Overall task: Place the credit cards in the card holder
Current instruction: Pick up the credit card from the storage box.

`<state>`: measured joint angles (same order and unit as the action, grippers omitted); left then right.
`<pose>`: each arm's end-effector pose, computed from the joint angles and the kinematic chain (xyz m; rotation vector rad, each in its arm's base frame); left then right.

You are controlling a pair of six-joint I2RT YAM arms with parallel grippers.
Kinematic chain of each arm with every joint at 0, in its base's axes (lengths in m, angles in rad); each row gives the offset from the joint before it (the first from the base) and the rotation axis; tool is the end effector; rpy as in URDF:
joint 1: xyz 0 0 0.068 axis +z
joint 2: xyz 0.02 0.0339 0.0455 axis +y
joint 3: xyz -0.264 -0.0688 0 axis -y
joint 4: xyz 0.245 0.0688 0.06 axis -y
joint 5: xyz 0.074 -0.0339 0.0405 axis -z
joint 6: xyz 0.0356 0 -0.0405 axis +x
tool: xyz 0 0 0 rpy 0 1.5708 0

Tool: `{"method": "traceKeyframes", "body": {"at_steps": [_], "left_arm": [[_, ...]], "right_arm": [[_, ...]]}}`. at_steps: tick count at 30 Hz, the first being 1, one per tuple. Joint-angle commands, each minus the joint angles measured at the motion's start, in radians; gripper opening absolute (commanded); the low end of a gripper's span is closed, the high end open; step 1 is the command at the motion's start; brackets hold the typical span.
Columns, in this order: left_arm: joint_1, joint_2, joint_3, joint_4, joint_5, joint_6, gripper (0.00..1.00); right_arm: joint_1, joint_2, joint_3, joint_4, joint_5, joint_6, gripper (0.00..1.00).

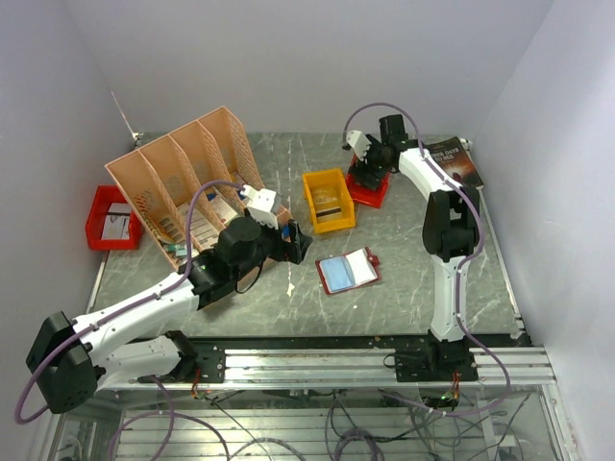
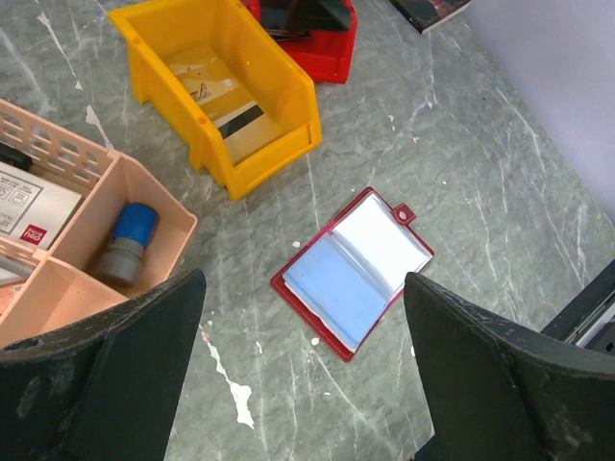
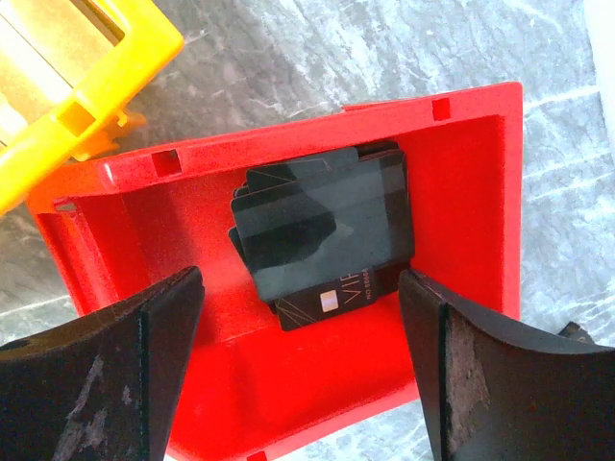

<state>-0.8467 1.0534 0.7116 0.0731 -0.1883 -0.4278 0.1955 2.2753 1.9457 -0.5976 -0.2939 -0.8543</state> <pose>0.1676 -0.1794 0.2884 0.2601 1.8780 -0.7137 0.4954 0.1086 0.2057 -1.3277 2.0524 0.0787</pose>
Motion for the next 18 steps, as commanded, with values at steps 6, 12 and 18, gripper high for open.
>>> {"method": "traceKeyframes", "body": {"at_steps": [6, 12, 18], "left_arm": [[0.007, -0.014, -0.005, 0.018, -0.036, 0.004, 0.95], [0.007, -0.007, -0.022, 0.044, -0.036, -0.007, 0.96], [0.008, -0.004, -0.029, 0.051, -0.034, -0.018, 0.95]], "right_arm": [[-0.004, 0.039, -0.007, 0.040, 0.016, -0.025, 0.85], [-0.002, 0.056, -0.018, 0.061, 0.022, -0.014, 0.87], [-0.002, 0.066, -0.035, 0.094, 0.038, -0.006, 0.88]]}}
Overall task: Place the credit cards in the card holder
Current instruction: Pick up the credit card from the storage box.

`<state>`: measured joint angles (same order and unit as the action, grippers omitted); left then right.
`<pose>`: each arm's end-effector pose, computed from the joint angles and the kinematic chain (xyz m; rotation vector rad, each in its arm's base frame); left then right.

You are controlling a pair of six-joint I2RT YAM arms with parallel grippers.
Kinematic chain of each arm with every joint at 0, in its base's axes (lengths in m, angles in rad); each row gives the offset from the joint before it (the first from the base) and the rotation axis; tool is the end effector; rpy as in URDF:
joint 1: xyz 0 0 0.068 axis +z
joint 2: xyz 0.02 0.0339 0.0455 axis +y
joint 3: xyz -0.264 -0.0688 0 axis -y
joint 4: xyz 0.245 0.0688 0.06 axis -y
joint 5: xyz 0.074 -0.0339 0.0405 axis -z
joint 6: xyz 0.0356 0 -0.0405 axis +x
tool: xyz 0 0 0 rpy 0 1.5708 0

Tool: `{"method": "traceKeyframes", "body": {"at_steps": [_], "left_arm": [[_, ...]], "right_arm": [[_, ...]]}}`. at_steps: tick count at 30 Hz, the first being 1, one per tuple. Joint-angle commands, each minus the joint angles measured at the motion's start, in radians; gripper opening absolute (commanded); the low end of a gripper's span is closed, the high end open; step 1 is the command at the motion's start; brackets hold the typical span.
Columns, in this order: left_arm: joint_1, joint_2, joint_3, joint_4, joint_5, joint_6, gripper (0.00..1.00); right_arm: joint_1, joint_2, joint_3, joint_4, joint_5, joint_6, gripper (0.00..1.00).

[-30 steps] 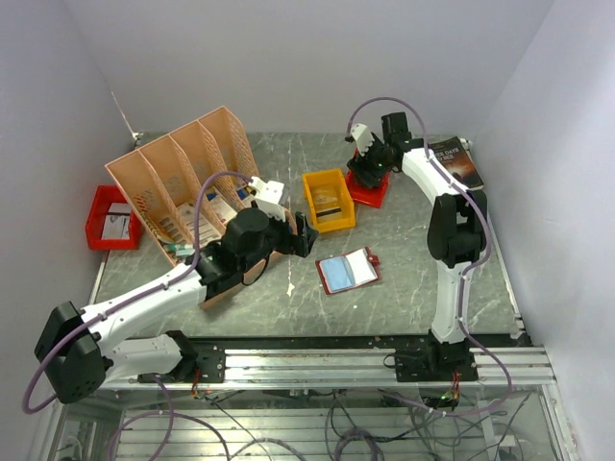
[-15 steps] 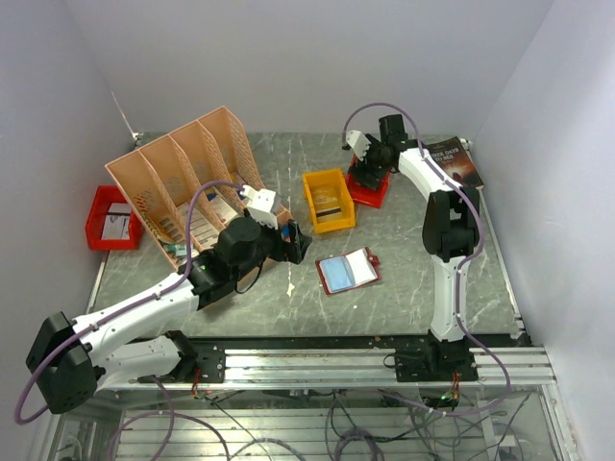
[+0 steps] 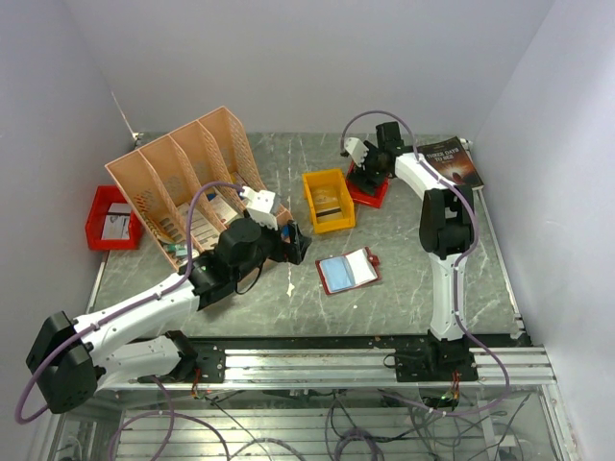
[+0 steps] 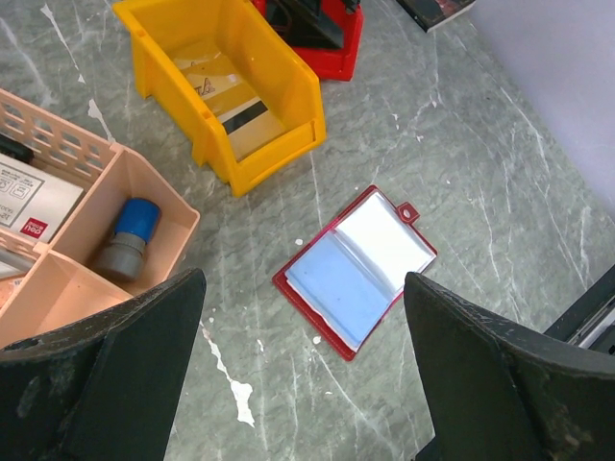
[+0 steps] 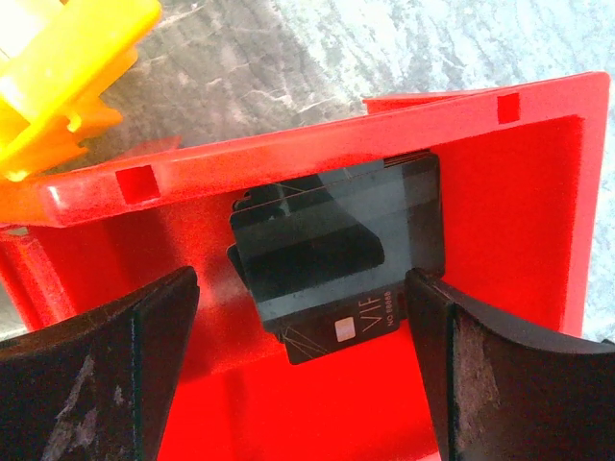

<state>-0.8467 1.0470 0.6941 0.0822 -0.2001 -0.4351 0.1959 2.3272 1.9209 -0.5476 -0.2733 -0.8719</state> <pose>0.1666 -0.1777 0.2846 0.2451 1.8803 -0.7073 0.5009 0.1092 0.1755 -1.3516 2.0735 0.0595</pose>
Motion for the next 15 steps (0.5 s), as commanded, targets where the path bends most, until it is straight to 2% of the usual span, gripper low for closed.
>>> {"method": "traceKeyframes", "body": {"at_steps": [1, 9, 15], "left_arm": [[0.008, 0.004, -0.010, 0.043, -0.022, -0.012, 0.95], [0.009, 0.012, -0.007, 0.041, -0.024, -0.013, 0.95], [0.008, 0.019, -0.010, 0.050, -0.020, -0.015, 0.95]], "right_arm": [[-0.004, 0.016, -0.012, 0.051, 0.022, 0.013, 0.88], [-0.009, 0.013, -0.024, 0.101, 0.049, 0.035, 0.86], [-0.020, -0.022, -0.039, 0.135, 0.052, 0.058, 0.80]]}}
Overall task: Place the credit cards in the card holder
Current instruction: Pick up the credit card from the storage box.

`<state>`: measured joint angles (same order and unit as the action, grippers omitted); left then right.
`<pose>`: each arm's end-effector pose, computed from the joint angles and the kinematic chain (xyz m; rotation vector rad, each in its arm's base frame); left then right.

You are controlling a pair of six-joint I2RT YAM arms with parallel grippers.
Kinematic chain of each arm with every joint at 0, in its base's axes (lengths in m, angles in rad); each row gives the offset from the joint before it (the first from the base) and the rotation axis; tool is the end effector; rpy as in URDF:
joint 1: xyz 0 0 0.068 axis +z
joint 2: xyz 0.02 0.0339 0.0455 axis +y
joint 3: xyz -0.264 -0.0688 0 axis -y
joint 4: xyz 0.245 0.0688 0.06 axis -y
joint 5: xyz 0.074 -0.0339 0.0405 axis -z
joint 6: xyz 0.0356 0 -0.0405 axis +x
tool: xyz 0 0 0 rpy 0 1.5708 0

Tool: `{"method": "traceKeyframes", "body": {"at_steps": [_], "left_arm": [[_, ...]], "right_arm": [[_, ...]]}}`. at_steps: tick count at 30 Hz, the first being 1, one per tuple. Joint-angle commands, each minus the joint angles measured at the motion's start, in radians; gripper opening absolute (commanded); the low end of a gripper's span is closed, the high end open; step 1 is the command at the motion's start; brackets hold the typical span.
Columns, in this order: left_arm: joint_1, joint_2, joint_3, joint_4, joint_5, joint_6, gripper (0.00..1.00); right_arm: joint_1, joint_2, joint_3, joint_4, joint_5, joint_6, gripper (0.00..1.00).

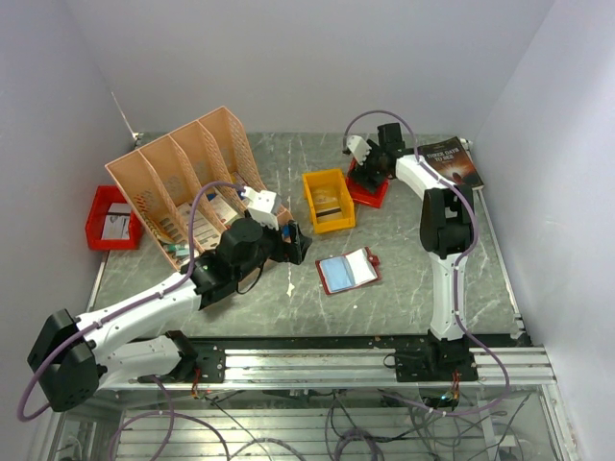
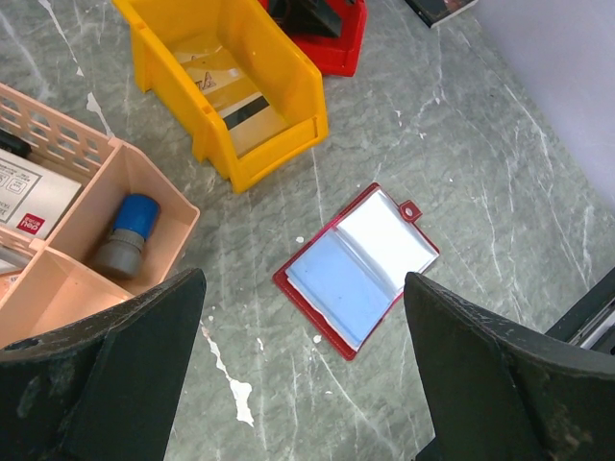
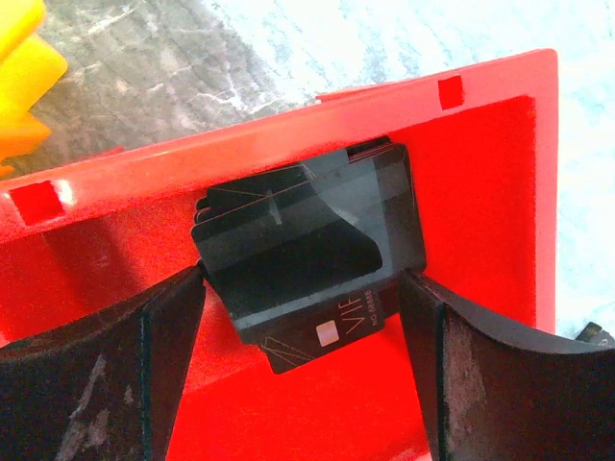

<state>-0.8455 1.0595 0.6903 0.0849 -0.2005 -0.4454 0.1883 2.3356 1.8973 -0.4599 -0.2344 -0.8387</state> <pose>0.1681 -0.1790 0.2807 0.2378 1.8953 -0.7059 0.5071 0.1050 0.1694 -1.2825 2.0703 -0.0003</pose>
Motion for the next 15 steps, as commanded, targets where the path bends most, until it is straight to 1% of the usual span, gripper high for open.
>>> {"method": "traceKeyframes", "body": {"at_steps": [1, 6, 15], "left_arm": [[0.006, 0.010, -0.008, 0.049, -0.018, -0.005, 0.95], [0.007, 0.011, -0.009, 0.050, -0.013, -0.007, 0.95], [0.009, 0.013, -0.012, 0.058, -0.009, -0.006, 0.95]], "right_arm": [[-0.012, -0.034, -0.018, 0.053, 0.013, 0.029, 0.79], [-0.017, -0.050, -0.024, 0.064, 0.016, 0.039, 0.74], [-0.017, -0.086, -0.023, 0.075, 0.010, 0.061, 0.71]]}}
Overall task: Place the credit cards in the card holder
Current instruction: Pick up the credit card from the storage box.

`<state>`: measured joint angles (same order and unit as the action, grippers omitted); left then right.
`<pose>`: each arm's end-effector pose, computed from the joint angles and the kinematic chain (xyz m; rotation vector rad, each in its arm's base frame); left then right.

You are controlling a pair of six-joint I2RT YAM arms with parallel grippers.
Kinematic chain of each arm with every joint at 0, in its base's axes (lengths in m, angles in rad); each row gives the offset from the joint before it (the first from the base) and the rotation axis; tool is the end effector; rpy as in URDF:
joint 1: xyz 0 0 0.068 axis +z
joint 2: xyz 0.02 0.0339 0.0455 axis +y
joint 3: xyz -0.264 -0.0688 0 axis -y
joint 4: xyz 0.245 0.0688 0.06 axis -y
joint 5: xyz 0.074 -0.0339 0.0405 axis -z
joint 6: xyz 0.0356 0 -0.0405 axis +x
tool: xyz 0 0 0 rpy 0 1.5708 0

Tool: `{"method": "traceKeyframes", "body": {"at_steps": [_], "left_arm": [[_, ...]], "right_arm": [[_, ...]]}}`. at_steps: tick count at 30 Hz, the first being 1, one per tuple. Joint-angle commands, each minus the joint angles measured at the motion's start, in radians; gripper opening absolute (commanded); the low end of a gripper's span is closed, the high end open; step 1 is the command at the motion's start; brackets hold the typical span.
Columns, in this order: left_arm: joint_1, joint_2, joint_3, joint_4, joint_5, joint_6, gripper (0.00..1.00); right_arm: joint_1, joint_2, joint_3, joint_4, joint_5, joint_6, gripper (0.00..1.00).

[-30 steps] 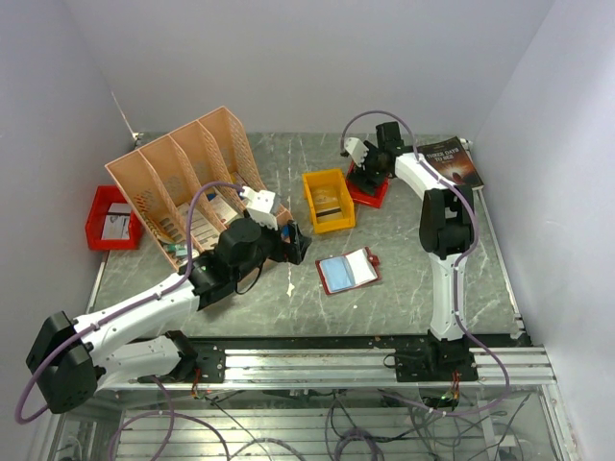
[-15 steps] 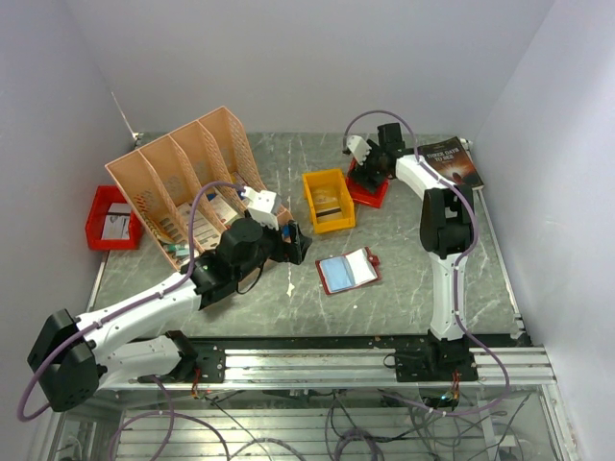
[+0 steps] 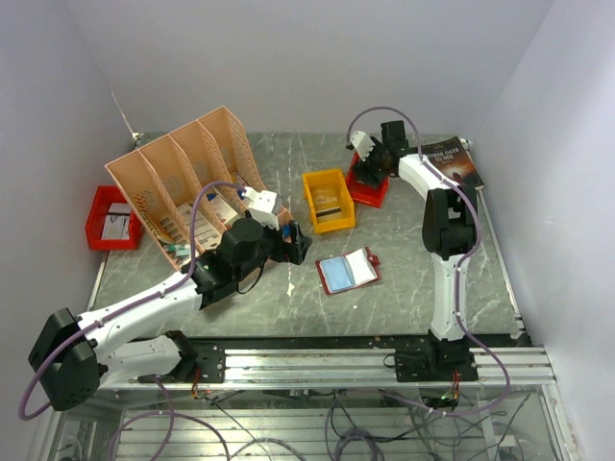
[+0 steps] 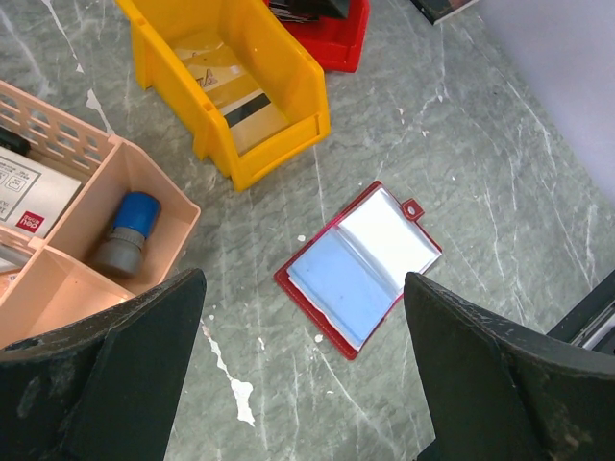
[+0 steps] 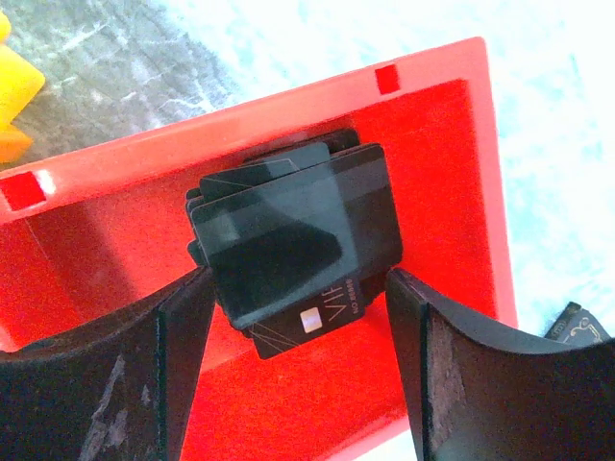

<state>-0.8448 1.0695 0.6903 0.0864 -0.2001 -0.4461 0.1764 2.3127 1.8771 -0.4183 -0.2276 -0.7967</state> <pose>0.1694 -0.1802 0.2786 0.2390 1.9034 -0.7016 0.5078 0.0987 0.1772 -1.2097 2.0678 -0.0132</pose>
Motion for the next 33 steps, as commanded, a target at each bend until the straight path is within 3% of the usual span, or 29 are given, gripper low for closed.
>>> {"method": "traceKeyframes", "body": {"at_steps": [1, 10, 21, 33], "left_arm": [[0.007, 0.005, -0.012, 0.057, -0.009, -0.005, 0.95], [0.009, 0.005, -0.011, 0.060, -0.008, -0.003, 0.95], [0.010, 0.010, -0.014, 0.070, -0.003, -0.008, 0.95], [0.011, 0.004, -0.023, 0.067, -0.005, -0.011, 0.95]], "right_arm": [[-0.005, -0.067, -0.003, 0.033, 0.005, 0.021, 0.71], [-0.006, -0.066, 0.000, 0.053, 0.028, 0.030, 0.69], [-0.014, -0.114, -0.025, 0.117, 0.046, 0.052, 0.61], [-0.029, -0.068, 0.014, 0.119, 0.038, 0.078, 0.41]]}}
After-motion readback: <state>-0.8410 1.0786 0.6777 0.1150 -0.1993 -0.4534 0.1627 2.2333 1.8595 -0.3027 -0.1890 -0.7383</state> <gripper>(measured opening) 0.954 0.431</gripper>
